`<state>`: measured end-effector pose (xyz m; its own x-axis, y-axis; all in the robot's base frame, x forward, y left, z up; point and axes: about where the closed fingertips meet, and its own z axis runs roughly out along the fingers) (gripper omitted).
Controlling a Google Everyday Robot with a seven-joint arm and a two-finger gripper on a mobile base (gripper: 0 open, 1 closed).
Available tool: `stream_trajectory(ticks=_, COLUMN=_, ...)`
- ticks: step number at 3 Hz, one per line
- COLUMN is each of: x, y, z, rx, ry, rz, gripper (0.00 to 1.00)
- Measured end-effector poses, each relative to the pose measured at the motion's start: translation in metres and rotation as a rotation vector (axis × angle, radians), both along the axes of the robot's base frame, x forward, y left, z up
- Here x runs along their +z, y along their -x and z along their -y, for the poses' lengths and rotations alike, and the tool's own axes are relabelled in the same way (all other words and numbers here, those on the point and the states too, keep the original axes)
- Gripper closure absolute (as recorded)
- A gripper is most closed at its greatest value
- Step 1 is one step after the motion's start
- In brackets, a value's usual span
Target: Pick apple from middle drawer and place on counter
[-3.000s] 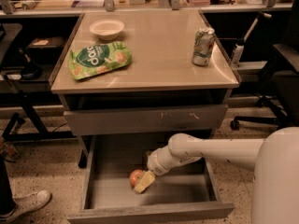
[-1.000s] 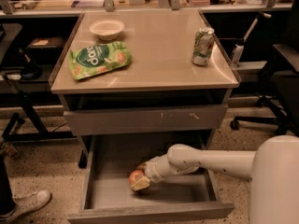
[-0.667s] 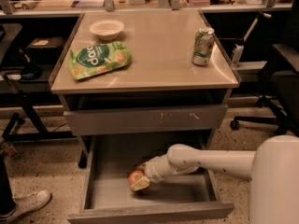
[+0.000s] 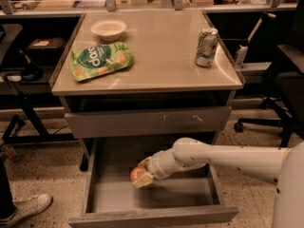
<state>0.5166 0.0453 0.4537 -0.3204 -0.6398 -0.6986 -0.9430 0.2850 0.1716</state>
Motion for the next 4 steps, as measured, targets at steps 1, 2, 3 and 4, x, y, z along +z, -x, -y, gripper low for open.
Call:
stream_trajectory(ticks=1, x=0.047, y=0.001, z=0.007, rx=-0.006, ry=0.028, rz=0.022, gripper=1.00)
stream_trajectory(ticks=2, x=0.085, y=-0.001, z=0.010, rx=0.002, ry=0.050, rz=0.066, gripper=1.00)
stream_trajectory(ticks=3, x=0.089, y=-0.002, z=0.010, rx=0.003, ry=0.052, rz=0.073, gripper=1.00)
stream_trajectory(ticks=4, x=0.111, y=-0.001, z=0.009, rx=0.004, ry=0.056, rz=0.091, gripper=1.00)
